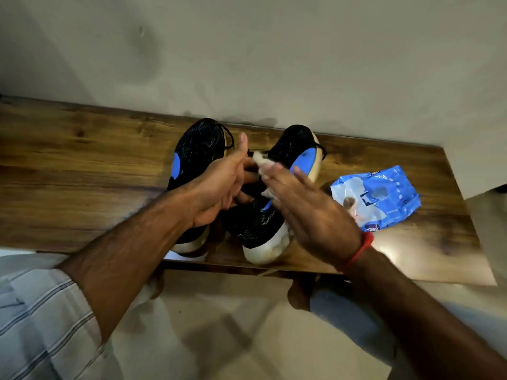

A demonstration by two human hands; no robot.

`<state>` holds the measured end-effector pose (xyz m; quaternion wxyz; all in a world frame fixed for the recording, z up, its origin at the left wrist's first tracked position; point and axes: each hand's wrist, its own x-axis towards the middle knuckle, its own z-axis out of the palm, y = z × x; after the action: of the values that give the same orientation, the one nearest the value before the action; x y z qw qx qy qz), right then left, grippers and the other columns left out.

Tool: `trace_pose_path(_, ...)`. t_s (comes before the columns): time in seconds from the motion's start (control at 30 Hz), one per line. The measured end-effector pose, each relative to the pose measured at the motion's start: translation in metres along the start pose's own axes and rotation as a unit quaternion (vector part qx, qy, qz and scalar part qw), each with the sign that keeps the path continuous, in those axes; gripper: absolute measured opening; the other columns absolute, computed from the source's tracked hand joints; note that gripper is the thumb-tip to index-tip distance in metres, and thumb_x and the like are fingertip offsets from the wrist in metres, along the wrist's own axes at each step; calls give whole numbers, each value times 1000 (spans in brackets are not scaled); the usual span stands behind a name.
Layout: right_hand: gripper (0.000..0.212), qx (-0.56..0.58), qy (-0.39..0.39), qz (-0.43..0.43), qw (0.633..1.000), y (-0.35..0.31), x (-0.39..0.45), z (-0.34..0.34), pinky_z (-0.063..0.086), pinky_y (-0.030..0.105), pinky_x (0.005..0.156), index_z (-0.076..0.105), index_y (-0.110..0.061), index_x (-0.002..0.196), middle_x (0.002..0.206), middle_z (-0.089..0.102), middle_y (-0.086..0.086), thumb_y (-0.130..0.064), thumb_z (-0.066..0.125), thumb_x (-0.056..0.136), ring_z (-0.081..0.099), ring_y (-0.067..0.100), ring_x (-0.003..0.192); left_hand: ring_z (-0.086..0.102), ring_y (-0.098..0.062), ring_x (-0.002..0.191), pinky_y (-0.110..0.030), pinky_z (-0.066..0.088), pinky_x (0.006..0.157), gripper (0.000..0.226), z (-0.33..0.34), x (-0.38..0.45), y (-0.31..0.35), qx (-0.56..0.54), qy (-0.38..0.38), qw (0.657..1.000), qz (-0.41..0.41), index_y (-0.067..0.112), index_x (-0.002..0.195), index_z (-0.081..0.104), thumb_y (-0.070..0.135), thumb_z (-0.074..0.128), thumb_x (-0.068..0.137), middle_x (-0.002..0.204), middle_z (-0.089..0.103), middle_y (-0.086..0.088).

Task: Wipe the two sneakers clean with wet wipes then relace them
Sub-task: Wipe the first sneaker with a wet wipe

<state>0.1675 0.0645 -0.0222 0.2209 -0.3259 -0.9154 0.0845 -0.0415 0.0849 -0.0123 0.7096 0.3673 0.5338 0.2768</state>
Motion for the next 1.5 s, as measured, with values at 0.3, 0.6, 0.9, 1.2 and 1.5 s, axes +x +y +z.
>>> trace_pose_path(0.3,41,58,-11,-61,996,-41,-3,5,29,52,118,47,8,139,151,39,22,-9,48,101,31,31,146,67,-14,110,-38,46,105,96,7,-10,5,26,59,997,38,17,133,61,87,20,82,127,69,-7)
trace_pose_path(0.6,47,35,-7,83,996,19,7,-15,25,52,119,37,-2,149,159,32,12,-19,34,106,25,21,150,68,-37,115,-61,41,109,99,4,-7,6,-31,11,999,39,17,145,51,89,19,84,136,66,-10)
trace_pose_path(0.9,42,70,-14,-68,995,-46,-1,3,32,51,117,46,7,140,153,38,20,-3,51,100,32,28,146,68,-23,111,-41,50,98,94,-4,-8,6,-42,88,995,37,16,128,64,85,13,89,123,72,-7)
trace_pose_path(1.2,55,97,-24,98,990,-5,7,-19,19,51,122,30,0,152,163,21,11,-28,34,105,16,19,152,75,-23,97,-45,55,90,95,6,-14,16,-69,39,996,47,14,135,58,83,9,90,123,73,-6)
trace_pose_path(1.5,43,83,-51,-86,991,-33,5,-14,33,50,116,47,5,141,154,36,20,-18,43,104,31,27,147,62,-25,126,-52,41,114,102,-2,-9,9,-55,67,996,14,15,150,47,88,14,86,144,57,-7)
